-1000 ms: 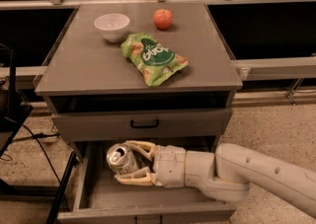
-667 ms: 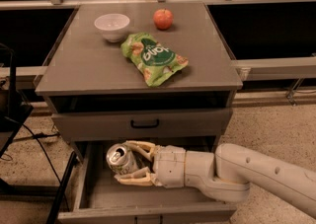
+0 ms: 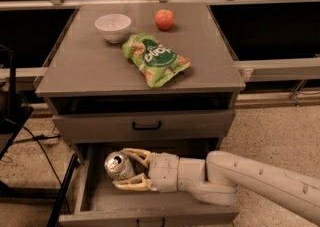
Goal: Place 7up can into middle drawer
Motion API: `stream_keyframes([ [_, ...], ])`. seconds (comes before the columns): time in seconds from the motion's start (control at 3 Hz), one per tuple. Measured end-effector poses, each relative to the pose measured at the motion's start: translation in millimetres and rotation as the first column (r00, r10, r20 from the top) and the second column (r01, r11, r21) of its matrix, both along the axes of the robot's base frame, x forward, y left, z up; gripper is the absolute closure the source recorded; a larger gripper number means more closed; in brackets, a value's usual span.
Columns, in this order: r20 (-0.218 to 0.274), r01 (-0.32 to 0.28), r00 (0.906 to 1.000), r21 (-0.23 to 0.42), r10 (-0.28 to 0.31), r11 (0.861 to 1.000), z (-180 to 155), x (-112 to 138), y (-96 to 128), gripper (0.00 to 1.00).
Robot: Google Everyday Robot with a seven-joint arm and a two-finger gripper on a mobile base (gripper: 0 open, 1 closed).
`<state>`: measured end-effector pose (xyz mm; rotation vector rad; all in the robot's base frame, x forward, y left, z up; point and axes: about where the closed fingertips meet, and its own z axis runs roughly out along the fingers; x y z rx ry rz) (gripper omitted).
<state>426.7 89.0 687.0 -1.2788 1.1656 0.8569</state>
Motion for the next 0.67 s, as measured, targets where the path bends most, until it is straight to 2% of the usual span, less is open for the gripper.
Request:
stream_keyframes([
  [0.33, 0.027, -0.004, 0.9996, 0.012, 0.003, 1.000, -29.3, 13.9, 8.3, 1.00],
  [0.67, 0.039, -0.012, 0.9992, 0.018, 0.011, 1.000, -72.4, 31.2, 18.3, 1.00],
])
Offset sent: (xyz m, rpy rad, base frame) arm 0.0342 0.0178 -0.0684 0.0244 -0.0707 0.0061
